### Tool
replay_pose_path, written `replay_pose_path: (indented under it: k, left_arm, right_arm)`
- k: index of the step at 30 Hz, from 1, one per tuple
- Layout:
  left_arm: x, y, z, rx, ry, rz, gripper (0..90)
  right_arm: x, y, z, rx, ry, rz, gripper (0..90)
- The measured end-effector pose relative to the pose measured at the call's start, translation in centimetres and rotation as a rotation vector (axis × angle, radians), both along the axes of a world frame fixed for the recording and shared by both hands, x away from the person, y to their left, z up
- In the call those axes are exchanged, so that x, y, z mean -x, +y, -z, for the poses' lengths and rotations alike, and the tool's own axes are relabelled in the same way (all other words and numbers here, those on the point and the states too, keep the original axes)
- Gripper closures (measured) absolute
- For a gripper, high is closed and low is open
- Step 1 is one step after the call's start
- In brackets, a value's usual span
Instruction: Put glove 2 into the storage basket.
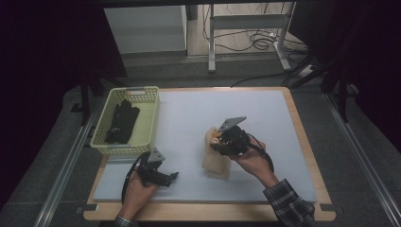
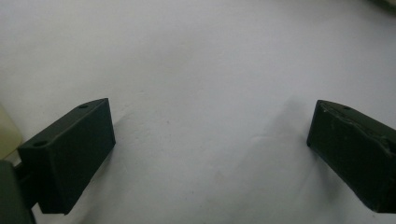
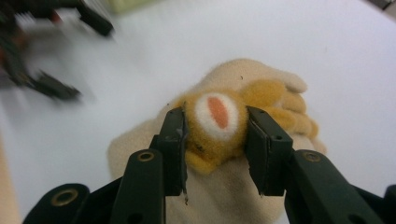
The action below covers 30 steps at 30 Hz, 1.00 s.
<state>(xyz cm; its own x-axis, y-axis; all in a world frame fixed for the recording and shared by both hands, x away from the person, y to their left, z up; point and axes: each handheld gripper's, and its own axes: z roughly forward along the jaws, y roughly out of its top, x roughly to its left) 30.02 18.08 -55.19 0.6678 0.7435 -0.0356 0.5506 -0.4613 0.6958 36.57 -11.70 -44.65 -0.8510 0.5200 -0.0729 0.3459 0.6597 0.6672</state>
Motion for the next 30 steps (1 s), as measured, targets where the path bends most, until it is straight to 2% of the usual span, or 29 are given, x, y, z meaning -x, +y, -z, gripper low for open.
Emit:
replay_pose_path:
  k: [3, 10, 12, 15, 18, 21, 25, 30]
  left_arm:
    - [0.0, 0.0, 0.0, 0.003, -0.001, -0.003, 0.9]
    - [0.0, 0.0, 0.0, -0.001, 0.000, 0.001, 0.9]
    - [0.0, 0.0, 0.0, 0.004, -0.001, -0.003, 0.9]
    - [0.0, 0.0, 0.0, 0.003, -0.001, -0.003, 0.9]
    - [0.0, 0.0, 0.0, -0.001, 0.000, 0.000, 0.9]
    - [0.0, 0.0, 0.0, 0.000, 0.000, 0.000, 0.9]
    - [0.0, 0.0, 0.0, 0.000, 0.000, 0.000, 0.9]
    - [0.0, 0.0, 0.0, 0.003, -0.001, -0.003, 0.9]
  right_arm:
    - [-0.4, -0.3, 1.5, 0.011, 0.019, 0.001, 59.8]
    - [-0.5, -0.3, 3.7, 0.051, 0.067, 0.001, 57.6]
    - [-0.4, -0.6, 4.1, 0.037, 0.073, 0.007, 56.9]
    - [-0.4, -1.0, 4.3, 0.027, 0.089, 0.008, 54.5]
    - [-0.2, -1.3, 3.8, 0.012, 0.082, 0.014, 48.0]
    - [-0.1, -1.9, 3.0, -0.013, 0.057, 0.028, 46.0]
    - [0.1, -3.1, 2.4, -0.037, 0.044, 0.059, 46.1]
    - [0.7, -4.6, 2.7, -0.071, 0.059, 0.077, 50.7]
